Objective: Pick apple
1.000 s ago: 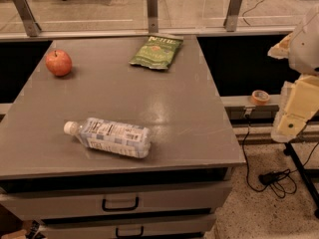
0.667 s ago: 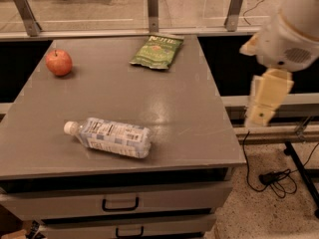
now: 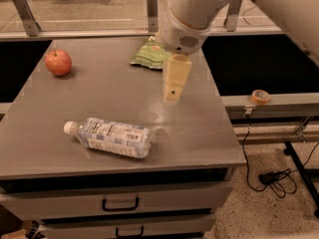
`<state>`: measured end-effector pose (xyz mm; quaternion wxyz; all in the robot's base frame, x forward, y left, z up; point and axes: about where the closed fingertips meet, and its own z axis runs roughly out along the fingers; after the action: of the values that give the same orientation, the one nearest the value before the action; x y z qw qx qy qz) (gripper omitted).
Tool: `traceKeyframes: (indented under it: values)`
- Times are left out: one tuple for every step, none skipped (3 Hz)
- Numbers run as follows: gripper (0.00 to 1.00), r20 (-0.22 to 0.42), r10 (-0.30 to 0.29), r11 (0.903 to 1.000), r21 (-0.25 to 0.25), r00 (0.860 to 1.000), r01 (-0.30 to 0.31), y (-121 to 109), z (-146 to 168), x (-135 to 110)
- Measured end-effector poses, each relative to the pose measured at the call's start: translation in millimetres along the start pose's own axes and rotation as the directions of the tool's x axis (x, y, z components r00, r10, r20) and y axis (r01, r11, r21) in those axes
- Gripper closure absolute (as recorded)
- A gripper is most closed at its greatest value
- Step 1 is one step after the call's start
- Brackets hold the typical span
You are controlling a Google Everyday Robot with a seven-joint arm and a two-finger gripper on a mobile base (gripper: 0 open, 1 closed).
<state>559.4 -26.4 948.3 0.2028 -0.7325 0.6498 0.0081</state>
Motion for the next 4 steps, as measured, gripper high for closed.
traceKeyframes:
  values:
    - [0.0,0.067,-0.107,0.9941,-0.006,0.992,0.108,-16.0,37.8,-82.4]
    - [0.0,0.073,-0.103,0.9946,-0.004,0.992,0.104,-16.4,39.6,-83.4]
    - [0.0,0.153,-0.1,0.995,0.01,0.983,0.1,-37.3,66.3,-106.4]
    - [0.0,0.289,-0.092,0.9956,0.008,0.953,0.093,-80.6,110.0,-148.3]
